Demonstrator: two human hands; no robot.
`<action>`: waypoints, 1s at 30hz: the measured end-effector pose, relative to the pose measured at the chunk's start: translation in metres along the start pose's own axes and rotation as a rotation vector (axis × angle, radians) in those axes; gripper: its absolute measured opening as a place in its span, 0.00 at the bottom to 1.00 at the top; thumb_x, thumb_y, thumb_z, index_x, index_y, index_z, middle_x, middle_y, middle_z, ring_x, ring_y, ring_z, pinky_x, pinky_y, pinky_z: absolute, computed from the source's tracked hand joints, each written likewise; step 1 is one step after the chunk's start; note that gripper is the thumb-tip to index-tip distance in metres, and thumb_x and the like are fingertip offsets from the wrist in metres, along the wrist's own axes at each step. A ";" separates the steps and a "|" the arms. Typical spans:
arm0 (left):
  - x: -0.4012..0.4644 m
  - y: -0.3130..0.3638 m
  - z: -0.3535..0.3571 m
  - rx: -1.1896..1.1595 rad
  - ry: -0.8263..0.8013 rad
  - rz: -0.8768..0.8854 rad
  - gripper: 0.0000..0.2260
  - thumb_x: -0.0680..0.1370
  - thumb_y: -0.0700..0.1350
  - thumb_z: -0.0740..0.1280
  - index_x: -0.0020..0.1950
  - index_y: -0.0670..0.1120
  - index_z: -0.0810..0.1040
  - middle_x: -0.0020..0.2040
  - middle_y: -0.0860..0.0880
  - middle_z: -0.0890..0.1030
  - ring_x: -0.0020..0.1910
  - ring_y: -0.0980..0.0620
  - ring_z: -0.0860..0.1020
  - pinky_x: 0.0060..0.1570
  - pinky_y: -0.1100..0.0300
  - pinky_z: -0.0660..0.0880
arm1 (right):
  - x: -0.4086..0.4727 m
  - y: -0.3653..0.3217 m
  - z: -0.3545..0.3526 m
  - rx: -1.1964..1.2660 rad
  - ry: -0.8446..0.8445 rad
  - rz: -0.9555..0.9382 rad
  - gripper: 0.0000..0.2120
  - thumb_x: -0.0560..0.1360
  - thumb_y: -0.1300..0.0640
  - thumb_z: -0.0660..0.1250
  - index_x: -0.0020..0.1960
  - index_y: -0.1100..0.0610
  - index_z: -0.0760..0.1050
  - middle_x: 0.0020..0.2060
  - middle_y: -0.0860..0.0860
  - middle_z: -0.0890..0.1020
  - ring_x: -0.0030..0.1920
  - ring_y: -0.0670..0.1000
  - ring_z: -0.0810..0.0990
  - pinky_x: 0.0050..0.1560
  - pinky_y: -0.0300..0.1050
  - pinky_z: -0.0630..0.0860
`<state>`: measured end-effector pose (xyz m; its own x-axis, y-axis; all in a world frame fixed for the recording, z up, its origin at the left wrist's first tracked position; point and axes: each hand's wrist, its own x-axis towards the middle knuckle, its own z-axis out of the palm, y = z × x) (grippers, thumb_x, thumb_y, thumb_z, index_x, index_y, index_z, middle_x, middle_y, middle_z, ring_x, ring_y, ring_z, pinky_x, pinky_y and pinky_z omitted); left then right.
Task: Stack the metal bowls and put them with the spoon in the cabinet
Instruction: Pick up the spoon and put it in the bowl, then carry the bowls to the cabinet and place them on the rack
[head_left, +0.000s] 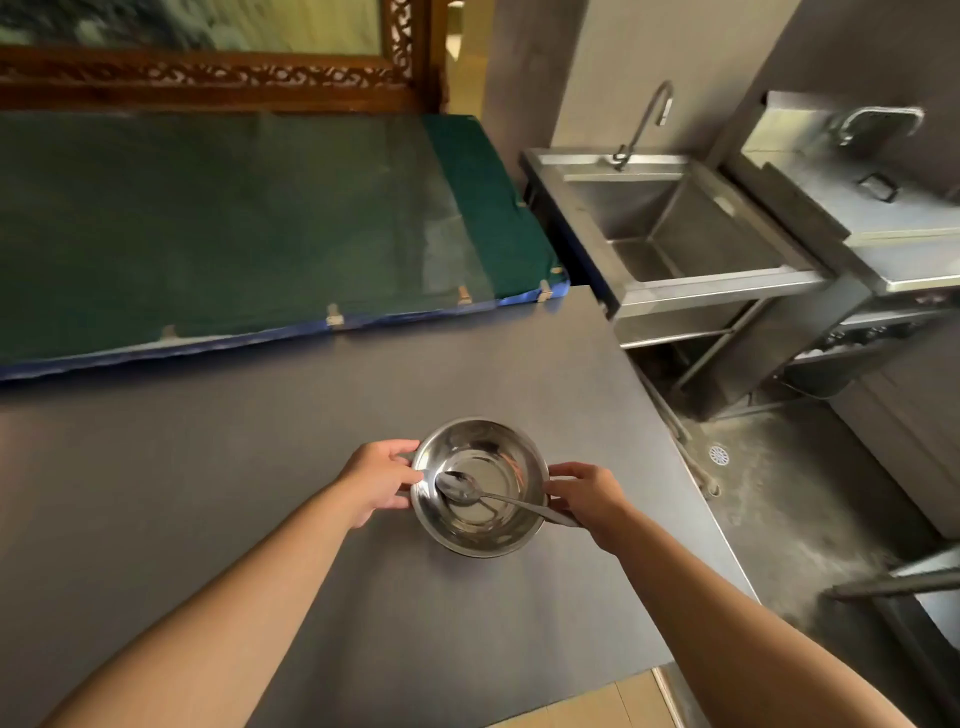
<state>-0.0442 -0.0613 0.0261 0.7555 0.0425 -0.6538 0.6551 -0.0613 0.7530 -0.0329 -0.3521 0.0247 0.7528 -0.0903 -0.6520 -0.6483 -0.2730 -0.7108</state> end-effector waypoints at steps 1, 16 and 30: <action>-0.005 0.007 0.004 -0.011 -0.017 0.015 0.26 0.75 0.31 0.70 0.72 0.45 0.75 0.59 0.41 0.80 0.51 0.46 0.83 0.48 0.50 0.82 | -0.004 -0.001 -0.007 0.024 0.000 -0.019 0.11 0.72 0.68 0.72 0.54 0.63 0.82 0.45 0.65 0.86 0.38 0.58 0.86 0.46 0.56 0.85; -0.111 0.090 0.276 0.204 -0.397 0.186 0.20 0.76 0.29 0.67 0.67 0.44 0.78 0.52 0.42 0.85 0.40 0.48 0.86 0.34 0.57 0.82 | -0.175 0.092 -0.283 0.344 0.311 -0.203 0.08 0.72 0.68 0.73 0.47 0.58 0.87 0.40 0.58 0.87 0.37 0.54 0.84 0.46 0.54 0.85; -0.280 0.065 0.629 0.501 -1.027 0.235 0.15 0.74 0.28 0.69 0.56 0.43 0.83 0.41 0.44 0.87 0.34 0.50 0.86 0.32 0.58 0.82 | -0.425 0.310 -0.486 0.829 0.855 -0.217 0.07 0.73 0.70 0.73 0.51 0.65 0.84 0.38 0.59 0.85 0.32 0.52 0.82 0.34 0.46 0.84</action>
<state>-0.2184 -0.7041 0.2118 0.3454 -0.8353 -0.4277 0.2501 -0.3573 0.8999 -0.4986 -0.8632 0.2103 0.4837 -0.8083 -0.3355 -0.1390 0.3075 -0.9413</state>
